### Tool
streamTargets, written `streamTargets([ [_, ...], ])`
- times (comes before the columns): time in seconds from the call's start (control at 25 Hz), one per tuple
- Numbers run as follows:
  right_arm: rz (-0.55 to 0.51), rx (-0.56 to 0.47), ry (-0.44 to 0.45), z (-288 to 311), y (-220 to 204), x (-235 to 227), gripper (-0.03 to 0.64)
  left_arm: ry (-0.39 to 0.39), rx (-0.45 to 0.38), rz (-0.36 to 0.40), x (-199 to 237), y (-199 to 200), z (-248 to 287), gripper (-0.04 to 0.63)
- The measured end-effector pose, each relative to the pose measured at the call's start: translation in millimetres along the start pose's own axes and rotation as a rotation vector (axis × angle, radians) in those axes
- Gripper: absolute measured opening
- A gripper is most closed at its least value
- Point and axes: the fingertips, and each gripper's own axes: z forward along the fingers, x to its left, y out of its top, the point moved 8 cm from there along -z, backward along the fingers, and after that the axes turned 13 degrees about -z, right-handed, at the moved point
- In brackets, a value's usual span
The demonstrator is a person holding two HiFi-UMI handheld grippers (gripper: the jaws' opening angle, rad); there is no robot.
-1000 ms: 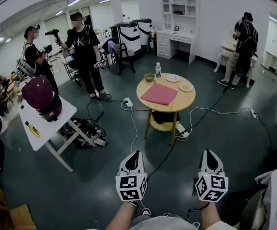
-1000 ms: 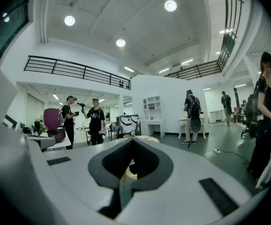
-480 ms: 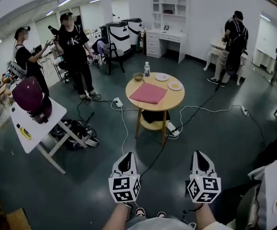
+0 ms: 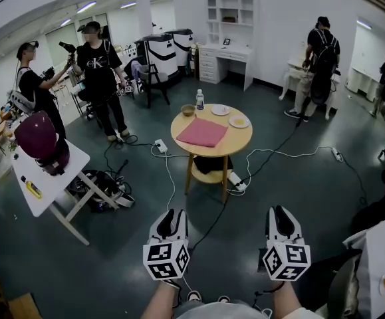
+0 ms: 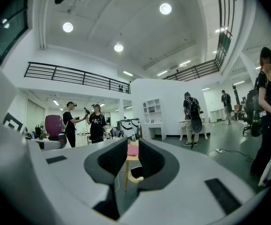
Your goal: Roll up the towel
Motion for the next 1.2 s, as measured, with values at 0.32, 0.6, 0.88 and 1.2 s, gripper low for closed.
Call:
streamTargets([
  [0.32,-0.020,-0.043,0.000,2.9,12.1,-8.1,0.236,0.031,-0.042,0.033,4.9,9.2,2.0,0.265],
  [0.6,-0.092,-0.064,-0.046,6.2,10.5,-14.8,0.390,0.057,-0.060,0.046,14.3,12.2,4.3,0.399],
  [0.88,-0.111,-0.053,-0.124,13.5,-2.1,-21.0,0.588,0.062,-0.093,0.103,19.8,15.3,8.3,0.538],
  [1.2,-0.064,-0.020,-0.168,31.5,-12.2,-11.5,0.588,0.072,-0.082,0.116,48.9,25.0,20.7,0.551],
])
